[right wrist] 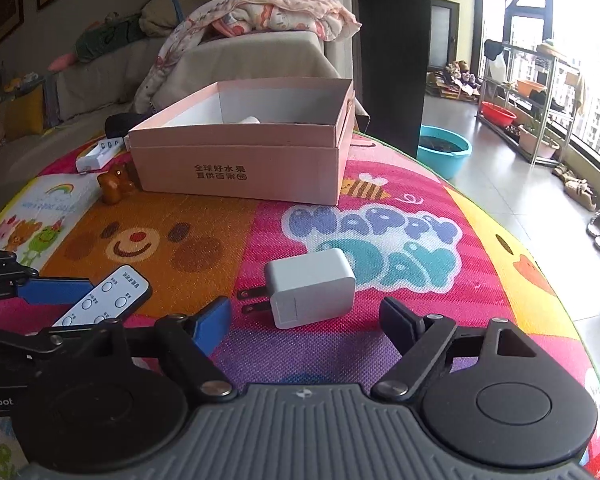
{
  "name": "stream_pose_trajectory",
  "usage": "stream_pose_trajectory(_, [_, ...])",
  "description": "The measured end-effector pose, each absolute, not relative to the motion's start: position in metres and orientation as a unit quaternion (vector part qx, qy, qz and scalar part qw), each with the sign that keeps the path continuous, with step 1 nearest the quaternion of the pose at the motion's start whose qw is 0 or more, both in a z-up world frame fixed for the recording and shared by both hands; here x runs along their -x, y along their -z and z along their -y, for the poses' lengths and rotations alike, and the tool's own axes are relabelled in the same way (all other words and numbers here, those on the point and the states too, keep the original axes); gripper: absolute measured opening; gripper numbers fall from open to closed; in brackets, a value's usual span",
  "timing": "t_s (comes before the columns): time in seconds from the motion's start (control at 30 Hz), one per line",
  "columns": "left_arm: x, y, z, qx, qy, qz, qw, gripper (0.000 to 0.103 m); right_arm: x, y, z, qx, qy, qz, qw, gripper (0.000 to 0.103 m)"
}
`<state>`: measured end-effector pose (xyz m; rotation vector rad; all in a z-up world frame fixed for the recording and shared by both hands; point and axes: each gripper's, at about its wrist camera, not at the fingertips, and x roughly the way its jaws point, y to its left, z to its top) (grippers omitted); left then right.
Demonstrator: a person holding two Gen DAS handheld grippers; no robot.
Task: Organize rigid objects
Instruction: 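Carry the white plug charger over the pink box with the right tool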
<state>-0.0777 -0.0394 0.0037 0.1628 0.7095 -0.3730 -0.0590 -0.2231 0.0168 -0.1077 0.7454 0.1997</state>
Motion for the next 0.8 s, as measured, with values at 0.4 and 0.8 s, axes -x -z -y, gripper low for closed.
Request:
stream_pose_trajectory(0.4, [0.075, -0.053, 0.030, -0.099, 0.243, -0.290, 0.920, 0.043, 0.065, -0.051, 0.235, 0.099, -0.133, -0.339, 0.926, 0.060])
stream_pose_trajectory(0.8, [-0.142, -0.116, 0.007, 0.003, 0.236, -0.253, 0.938, 0.044, -0.060, -0.118, 0.190, 0.114, -0.128, -0.240, 0.956, 0.063])
